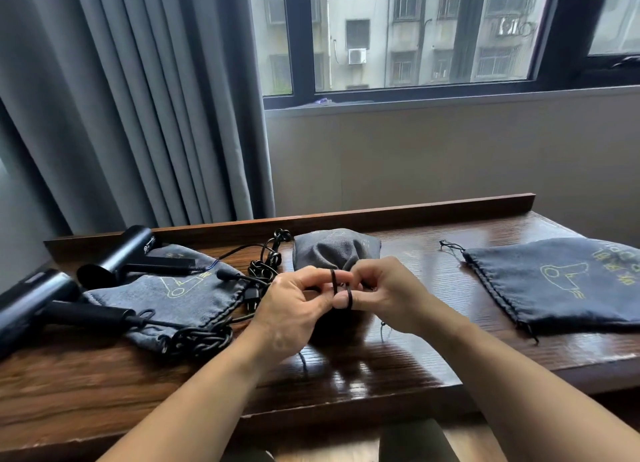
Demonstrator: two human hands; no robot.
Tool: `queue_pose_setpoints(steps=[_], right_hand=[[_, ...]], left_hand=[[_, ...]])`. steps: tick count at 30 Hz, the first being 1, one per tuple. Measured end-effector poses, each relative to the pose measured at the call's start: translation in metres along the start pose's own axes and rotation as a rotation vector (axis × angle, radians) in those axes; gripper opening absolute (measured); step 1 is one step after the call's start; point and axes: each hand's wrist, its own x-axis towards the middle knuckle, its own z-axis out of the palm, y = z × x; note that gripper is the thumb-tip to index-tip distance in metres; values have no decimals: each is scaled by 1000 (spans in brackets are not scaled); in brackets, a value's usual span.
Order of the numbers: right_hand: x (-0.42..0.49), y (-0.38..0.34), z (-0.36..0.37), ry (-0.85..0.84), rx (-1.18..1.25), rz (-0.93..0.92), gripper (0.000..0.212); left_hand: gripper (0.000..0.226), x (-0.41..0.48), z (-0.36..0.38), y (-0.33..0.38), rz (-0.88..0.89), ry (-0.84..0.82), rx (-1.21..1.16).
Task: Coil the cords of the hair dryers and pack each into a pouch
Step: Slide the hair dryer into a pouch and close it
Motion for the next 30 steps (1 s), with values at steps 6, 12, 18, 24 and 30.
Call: queue_pose_setpoints(steps=[6, 12, 18, 24, 30], right_hand=[[-3, -10, 1, -10, -81, 62, 47], [-7, -20, 9, 48, -468, -26, 35], [-15, -16, 1, 29, -534, -73, 10], [-24, -19, -25, 28, -1, 47, 16], [-25, -23, -27, 133, 350, 140, 27]], left_hand=[[27, 7, -10, -7, 186, -80, 461], [17, 6, -12, -6, 416, -50, 807], [2, 5, -19, -6, 408, 28, 895], [32, 4, -37, 10, 146, -60, 636], [49, 0, -40, 18, 72, 130, 213]])
